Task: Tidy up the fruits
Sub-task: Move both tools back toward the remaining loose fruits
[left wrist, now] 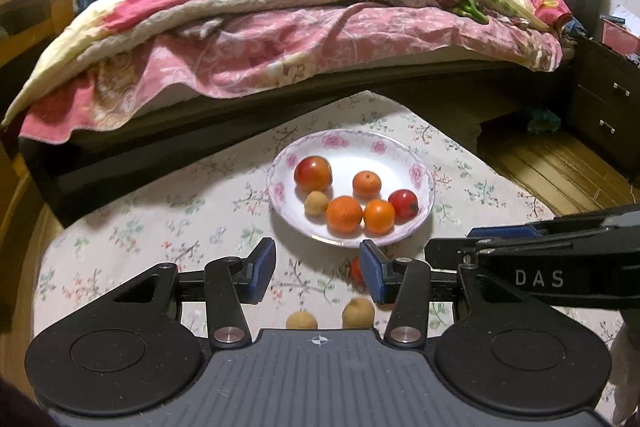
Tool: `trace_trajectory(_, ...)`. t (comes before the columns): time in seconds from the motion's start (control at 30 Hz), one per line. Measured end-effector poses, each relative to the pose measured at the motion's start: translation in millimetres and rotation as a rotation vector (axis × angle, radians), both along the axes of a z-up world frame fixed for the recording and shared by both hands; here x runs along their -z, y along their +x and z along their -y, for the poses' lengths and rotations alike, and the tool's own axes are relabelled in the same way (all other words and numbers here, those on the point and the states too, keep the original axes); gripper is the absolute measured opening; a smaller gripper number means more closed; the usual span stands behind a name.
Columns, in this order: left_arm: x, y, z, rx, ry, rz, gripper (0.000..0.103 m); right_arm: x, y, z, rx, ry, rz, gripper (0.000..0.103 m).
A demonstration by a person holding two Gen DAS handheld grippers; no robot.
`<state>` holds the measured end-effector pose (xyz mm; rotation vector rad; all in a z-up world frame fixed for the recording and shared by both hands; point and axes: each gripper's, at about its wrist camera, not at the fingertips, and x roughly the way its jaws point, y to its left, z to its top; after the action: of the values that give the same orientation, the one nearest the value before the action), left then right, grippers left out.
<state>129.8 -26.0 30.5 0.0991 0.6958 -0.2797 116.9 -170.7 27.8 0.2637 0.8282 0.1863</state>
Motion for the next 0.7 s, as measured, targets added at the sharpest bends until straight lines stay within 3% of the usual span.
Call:
trace_trajectory(0.3, 3, -15, -3, 0.018, 0.006, -0.014, 0.054, 13, -14, -9, -0.019, -0.021, -0.046, 0.041)
trace_trajectory(0.7, 22, -9, -14, 0.033, 0.016, -0.057, 0.057, 33, -2, -15, -0.073, -0.042, -0.095, 0.041)
